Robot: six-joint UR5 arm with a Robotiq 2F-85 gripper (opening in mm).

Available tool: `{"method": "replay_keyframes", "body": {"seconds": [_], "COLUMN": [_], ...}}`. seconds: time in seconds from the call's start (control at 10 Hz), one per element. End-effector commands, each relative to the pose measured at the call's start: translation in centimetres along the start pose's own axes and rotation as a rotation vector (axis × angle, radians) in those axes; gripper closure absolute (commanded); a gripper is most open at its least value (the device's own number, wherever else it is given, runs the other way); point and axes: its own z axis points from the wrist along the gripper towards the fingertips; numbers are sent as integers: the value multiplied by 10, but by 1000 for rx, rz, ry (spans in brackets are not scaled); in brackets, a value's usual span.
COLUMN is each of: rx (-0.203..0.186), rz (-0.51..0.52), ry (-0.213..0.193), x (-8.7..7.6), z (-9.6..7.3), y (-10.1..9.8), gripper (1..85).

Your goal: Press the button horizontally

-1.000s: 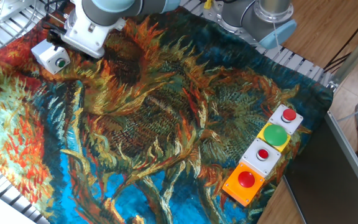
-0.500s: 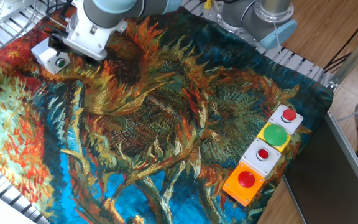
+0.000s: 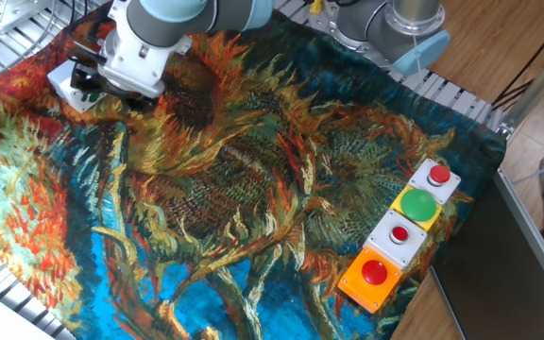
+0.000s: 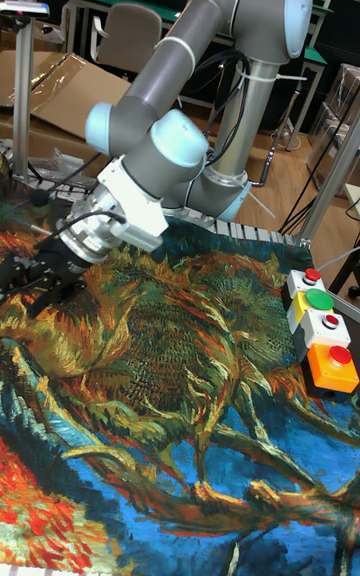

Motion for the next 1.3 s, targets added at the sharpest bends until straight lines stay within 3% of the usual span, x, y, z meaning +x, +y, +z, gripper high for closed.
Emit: {"method": "replay_keyframes", "body": {"seconds": [0.0, 0.2, 0.3, 0.5, 0.6, 0.8, 0.9, 1.2], "rx": [-16, -97, -96, -67, -20, 37, 28, -55], "rz": [-22, -26, -27, -27, -49, -84, -90, -61], "ry": [-4, -15, -10, 30, 47, 43, 34, 32], "x": [13, 11, 12, 22, 23, 34, 39, 41], "z": [10, 9, 9, 10, 14, 41, 51, 49], "y": [2, 23, 23, 15, 4, -16, -19, 0], "gripper": [190, 150, 133, 137, 143, 147, 147, 140]}}
